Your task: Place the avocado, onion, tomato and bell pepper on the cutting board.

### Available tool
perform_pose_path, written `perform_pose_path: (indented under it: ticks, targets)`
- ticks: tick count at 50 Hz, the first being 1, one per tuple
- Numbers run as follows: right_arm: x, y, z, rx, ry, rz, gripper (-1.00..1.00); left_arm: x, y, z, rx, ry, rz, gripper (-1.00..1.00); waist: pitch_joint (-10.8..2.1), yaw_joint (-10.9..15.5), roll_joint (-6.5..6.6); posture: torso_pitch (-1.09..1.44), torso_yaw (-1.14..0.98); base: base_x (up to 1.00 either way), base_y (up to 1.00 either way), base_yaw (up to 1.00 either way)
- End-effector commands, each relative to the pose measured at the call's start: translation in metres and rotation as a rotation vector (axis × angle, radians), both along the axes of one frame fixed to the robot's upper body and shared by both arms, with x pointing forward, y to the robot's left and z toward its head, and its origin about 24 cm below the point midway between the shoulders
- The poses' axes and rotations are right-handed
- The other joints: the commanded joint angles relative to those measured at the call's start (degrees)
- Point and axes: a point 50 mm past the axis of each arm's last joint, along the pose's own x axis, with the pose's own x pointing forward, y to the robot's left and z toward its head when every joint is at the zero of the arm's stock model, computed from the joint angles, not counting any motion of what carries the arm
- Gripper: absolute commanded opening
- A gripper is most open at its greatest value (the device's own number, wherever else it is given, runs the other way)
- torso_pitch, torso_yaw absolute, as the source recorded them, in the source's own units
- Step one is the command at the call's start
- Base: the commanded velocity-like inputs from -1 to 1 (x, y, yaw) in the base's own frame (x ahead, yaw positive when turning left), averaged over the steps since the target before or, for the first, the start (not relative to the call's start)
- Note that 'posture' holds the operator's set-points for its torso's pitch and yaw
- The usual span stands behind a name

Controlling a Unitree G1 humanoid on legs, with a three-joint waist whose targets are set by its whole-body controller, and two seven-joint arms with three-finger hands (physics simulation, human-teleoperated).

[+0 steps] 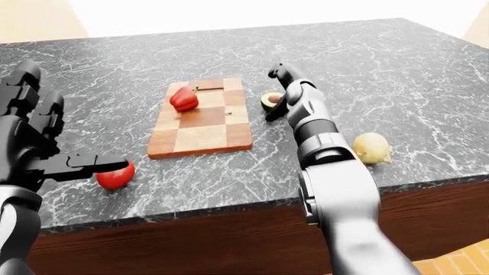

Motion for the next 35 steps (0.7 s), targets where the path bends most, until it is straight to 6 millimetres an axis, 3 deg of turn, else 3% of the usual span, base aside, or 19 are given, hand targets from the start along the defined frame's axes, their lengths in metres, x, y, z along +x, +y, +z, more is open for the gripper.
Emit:
perform_pose_path:
  ticks: [1, 14, 21, 26, 27, 32, 35]
  targets:
    - [0.002, 0.004, 0.028, 0.001, -0.102, 0.012, 0.4, -0.004, -0.001, 0.011, 0.023, -0.07, 0.003, 1.0, -1.46, 0.04, 0.07, 0.0, 0.0, 0.0, 0.0, 0.0]
    - [0.001, 0.01, 0.006, -0.025, -0.063, 0.041, 0.33, -0.009, 0.002, 0.014, 0.024, -0.076, 0.011, 1.0, -1.59, -0.04, 0.03, 0.0, 0.0, 0.0, 0.0, 0.0]
    - [0.001, 0.01, 0.005, -0.023, -0.056, 0.044, 0.14, -0.008, 0.001, 0.016, 0.024, -0.077, 0.009, 1.0, -1.68, -0.07, 0.0, 0.0, 0.0, 0.0, 0.0, 0.0]
    - [0.001, 0.009, 0.005, -0.019, -0.053, 0.043, -0.06, -0.007, 0.001, 0.016, 0.025, -0.075, 0.008, 1.0, -1.7, -0.06, 0.0, 0.0, 0.0, 0.0, 0.0, 0.0]
    - [0.001, 0.009, 0.006, -0.017, -0.055, 0.04, -0.22, -0.007, 0.001, 0.016, 0.024, -0.075, 0.008, 1.0, -1.73, -0.06, -0.02, 0.0, 0.0, 0.0, 0.0, 0.0]
    - [0.001, 0.009, 0.008, -0.015, -0.064, 0.042, -0.45, -0.008, 0.001, 0.014, 0.029, -0.071, 0.007, 1.0, -1.75, 0.0, -0.04, 0.0, 0.0, 0.0, 0.0, 0.0]
    - [0.001, 0.009, 0.014, -0.014, -0.088, 0.044, -0.71, -0.008, 0.001, 0.014, 0.029, -0.073, 0.007, 1.0, -1.84, 0.04, -0.07, 0.0, 0.0, 0.0, 0.0, 0.0]
